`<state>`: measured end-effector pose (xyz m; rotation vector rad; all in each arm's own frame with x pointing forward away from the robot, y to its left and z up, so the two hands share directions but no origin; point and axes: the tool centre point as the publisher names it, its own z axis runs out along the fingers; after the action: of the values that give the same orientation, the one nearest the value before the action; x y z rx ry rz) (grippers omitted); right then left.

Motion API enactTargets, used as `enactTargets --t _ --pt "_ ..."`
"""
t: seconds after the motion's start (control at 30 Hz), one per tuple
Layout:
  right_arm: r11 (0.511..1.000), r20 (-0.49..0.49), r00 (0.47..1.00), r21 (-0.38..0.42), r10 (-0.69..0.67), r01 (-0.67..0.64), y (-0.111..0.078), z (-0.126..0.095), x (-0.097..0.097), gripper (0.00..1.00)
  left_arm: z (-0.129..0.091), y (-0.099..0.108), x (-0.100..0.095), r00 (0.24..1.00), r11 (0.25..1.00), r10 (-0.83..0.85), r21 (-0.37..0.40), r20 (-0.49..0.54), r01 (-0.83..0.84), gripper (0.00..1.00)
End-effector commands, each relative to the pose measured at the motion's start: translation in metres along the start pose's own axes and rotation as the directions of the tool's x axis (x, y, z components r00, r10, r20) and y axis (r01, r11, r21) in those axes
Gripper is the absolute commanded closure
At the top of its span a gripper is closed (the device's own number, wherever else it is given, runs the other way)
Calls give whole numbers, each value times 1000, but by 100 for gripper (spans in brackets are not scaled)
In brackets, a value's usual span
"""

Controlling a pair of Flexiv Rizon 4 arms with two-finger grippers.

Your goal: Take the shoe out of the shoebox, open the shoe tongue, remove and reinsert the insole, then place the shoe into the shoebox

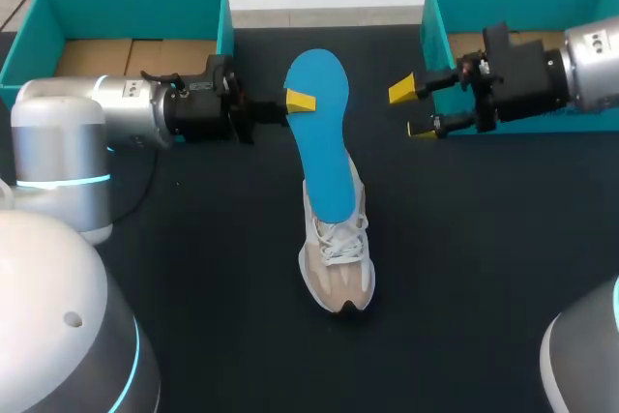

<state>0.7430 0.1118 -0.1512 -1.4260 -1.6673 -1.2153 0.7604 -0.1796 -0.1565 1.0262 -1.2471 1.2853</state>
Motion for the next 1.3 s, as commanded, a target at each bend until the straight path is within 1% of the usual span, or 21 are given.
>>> enactTargets --t 0.03,0.23,0.3,0.43,0.53,0.6,1.07,1.1,1.13,1.17,1.2,1.27,1.3 --pt "1000 4 1000 7 3 -3 6 1 -2 0 0 1 0 1000 1000 1 2 0 -1 100" --pt "1000 -58 998 -12 -23 23 12 -8 -9 0 0 1 0 1000 1000 1 2 0 -1 100" --pt "999 -52 998 10 -30 31 15 -10 -12 0 0 1 0 1000 1000 1 2 0 -1 100" --pt "999 -48 999 27 -26 28 21 -13 -14 0 0 1 0 1000 1000 1 2 0 -1 100" --pt "1000 -67 998 -2 -7 7 24 -12 -16 0 0 1 0 1000 1000 1 2 0 -1 100" --pt "998 -57 998 -36 40 -42 25 -13 -20 0 0 1 0 1000 1000 1 2 0 -1 100" --pt "998 -57 998 -36 40 -42 25 -13 -20 0 0 1 0 1000 1000 1 2 0 -1 100" --pt "998 -57 998 -36 40 -42 25 -13 -20 0 0 1 -1 998 998 57 -21 -14 -57 100" --pt "998 -57 998 -36 40 -42 25 -13 -20 0 1 0 -2 990 990 140 -23 -11 -140 100" --pt "998 -57 998 -36 40 -42 25 -13 -20 0 2 1 -3 981 981 189 -47 -40 -190 100" --pt "998 -57 998 -36 40 -42 25 -13 -20 0 2 -1 -1 978 979 198 -32 -68 -201 100" --pt "998 -57 998 -36 40 -42 25 -13 -20 0 3 -3 1 948 950 304 -45 -94 -309 100" --pt "998 -57 998 -36 40 -42 25 -13 -20 0 3 -3 2 918 920 387 -32 -93 -391 100"
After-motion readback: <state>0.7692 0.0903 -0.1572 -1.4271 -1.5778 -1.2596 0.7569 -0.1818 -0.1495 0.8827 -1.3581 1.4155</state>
